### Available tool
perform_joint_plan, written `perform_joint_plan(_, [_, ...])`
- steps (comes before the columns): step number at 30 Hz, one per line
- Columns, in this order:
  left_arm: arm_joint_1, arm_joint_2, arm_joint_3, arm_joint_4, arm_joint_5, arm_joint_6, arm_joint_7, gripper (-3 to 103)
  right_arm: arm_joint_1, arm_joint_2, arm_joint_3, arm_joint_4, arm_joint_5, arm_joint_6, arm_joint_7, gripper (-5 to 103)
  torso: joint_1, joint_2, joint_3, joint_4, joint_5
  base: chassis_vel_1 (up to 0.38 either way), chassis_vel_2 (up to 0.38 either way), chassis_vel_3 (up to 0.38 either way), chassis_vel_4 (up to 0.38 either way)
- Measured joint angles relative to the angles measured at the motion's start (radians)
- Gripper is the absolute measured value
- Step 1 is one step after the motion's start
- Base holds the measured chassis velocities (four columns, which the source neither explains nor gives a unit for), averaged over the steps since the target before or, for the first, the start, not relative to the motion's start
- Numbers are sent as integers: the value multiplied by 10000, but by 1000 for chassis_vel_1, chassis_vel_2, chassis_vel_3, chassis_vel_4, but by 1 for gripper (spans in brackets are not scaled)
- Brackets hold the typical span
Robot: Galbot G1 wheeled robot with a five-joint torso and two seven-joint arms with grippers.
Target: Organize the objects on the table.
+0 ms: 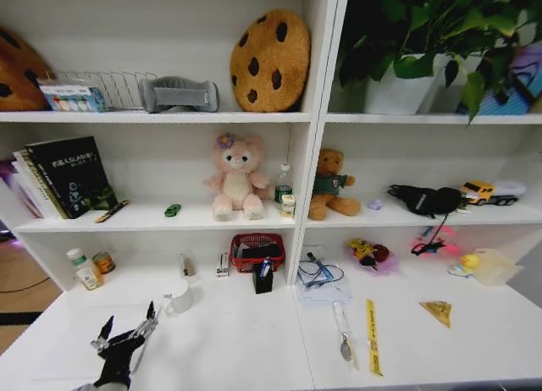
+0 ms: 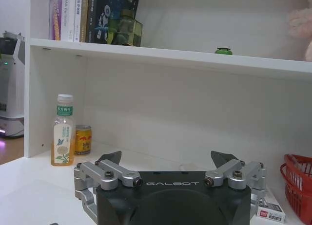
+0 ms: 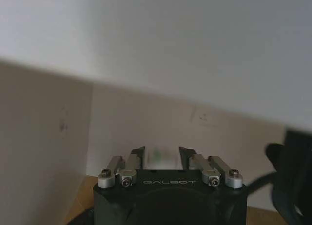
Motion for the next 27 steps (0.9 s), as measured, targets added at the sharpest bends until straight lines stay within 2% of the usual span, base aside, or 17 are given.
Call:
perform_joint_plan(3, [-9,-3,-27,0,-35,-16,-7,100,50,52,-5,-182,-215,2,-5,51,-1,0,0,5,0,0,0,0,0])
perform_joint_plan(4, [-9,-3,-27,0,-35,-16,-7,100,50,52,-5,-182,-215,2,-5,51,-1,0,0,5,0,0,0,0,0])
perform_joint_plan(5, [-12,-37,-57,1,-65,-47,-7,100,-1,97,2,-384,-372,54,-5,57,-1,1,0,-2,0,0,0,0,0])
perform_joint_plan(6, [7,-58,-62,15,-70,-75,2,100,-185,115,20,-387,-500,142,2,62,-2,1,-1,3,-1,0,0,0,0])
perform_joint_plan(7, [7,-58,-62,15,-70,-75,2,100,-185,115,20,-387,-500,142,2,62,-2,1,-1,3,-1,0,0,0,0])
perform_joint_plan(9, [1,-73,-46,47,-60,-106,11,100,-813,131,26,-28,-753,283,2,73,-2,1,0,-1,-1,0,0,0,0])
perform_joint_plan(12, [-25,-82,-26,49,-60,-111,15,100,-1205,168,82,215,-999,458,8,79,-3,2,-1,-4,-2,0,0,0,0])
perform_joint_plan(14, [-65,-112,-16,57,-59,-126,23,100,-2081,254,183,752,-1471,1066,57,90,-3,2,-1,2,1,0,0,0,0])
perform_joint_plan(15, [-65,-112,-16,57,-59,-126,23,100,-2081,254,183,752,-1471,1066,57,90,-3,2,-1,2,1,0,0,0,0])
perform_joint_plan(17, [-74,-188,-21,91,-62,-169,39,100,-3217,308,263,1719,-1506,1306,104,98,-3,2,-2,1,0,0,0,0,0])
perform_joint_plan(18, [-74,-188,-21,91,-62,-169,39,100,-3217,308,263,1719,-1506,1306,104,98,-3,2,-2,1,0,0,0,0,0])
perform_joint_plan(20, [-41,-257,-78,162,-106,-252,109,100,-4779,450,473,3145,-1475,1351,375,100,-4,3,-2,-4,0,0,0,0,0])
perform_joint_plan(22, [-31,-264,-108,201,-116,-280,117,100,-5112,496,530,3494,-1452,1352,477,100,-4,3,-3,-4,2,0,0,0,0])
perform_joint_plan(23, [-23,-284,-180,311,-155,-350,123,100,-6072,606,655,4537,-1324,1356,731,100,-4,3,-3,1,-4,0,0,0,0])
perform_joint_plan(25, [-22,-287,-197,339,-179,-368,126,100,-6473,648,688,4982,-1307,1359,811,100,-4,3,-3,1,-3,0,0,0,0])
perform_joint_plan(27, [-25,-295,-223,361,-249,-409,142,100,-7751,728,732,6478,-1309,1366,1141,100,-4,3,-2,-1,-3,0,0,0,0])
